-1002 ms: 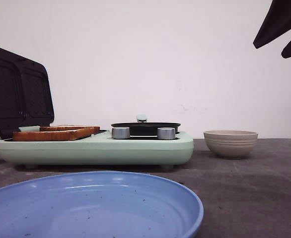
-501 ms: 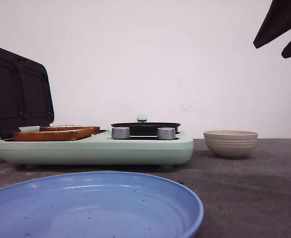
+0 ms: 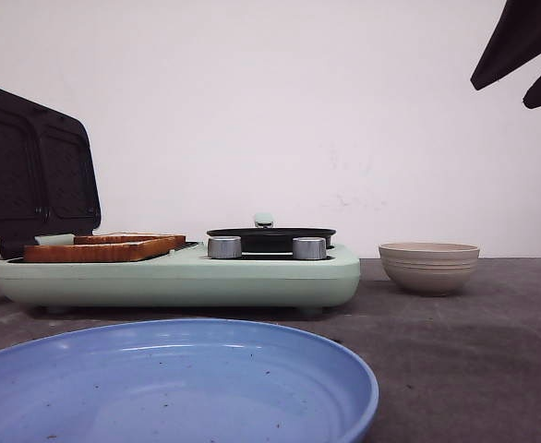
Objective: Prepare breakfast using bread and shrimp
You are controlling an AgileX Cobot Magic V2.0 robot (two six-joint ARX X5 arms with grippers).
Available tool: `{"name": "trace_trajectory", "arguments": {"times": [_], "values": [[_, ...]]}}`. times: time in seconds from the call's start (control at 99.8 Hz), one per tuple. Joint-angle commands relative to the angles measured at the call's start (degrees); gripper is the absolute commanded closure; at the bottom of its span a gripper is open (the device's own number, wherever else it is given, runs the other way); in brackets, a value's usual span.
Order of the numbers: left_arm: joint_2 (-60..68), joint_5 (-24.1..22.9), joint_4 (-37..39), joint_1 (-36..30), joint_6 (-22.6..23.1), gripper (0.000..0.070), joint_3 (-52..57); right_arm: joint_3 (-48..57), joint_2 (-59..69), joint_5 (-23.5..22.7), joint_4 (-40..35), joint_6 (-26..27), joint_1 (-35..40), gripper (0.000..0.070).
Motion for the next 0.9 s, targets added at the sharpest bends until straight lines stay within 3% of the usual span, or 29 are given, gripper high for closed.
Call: {"name": "trace_trajectory", "arguments": {"times": [0.0, 0.15, 0.421, 0.801, 0.891], "values": [[2.3, 1.9, 1.9, 0.8, -3.5, 0.0121, 0.9, 0.3, 0.2, 0.0, 0.5, -0.6, 0.4, 0.0362], [7.3, 7.6, 6.1, 1.4, -6.6, 0.0121, 0.9, 0.3, 0.2, 0.0, 0.5, -0.9, 0.4, 0.0362], [14.5, 12.9, 12.2, 1.4, -12.6, 0.0121, 0.9, 0.3, 0.2, 0.0, 1.0, -0.9, 0.4, 0.0362], [18.8, 14.4, 16.6, 1.3, -16.0, 0.0154, 0.9, 0.3, 0.2, 0.0, 1.9, -1.1, 0.4, 0.0362], [19.2, 15.1, 17.5, 1.2, -16.3, 0.0220, 0.9, 0.3, 0.2, 0.0, 2.4, -1.1, 0.3, 0.0362]]}}
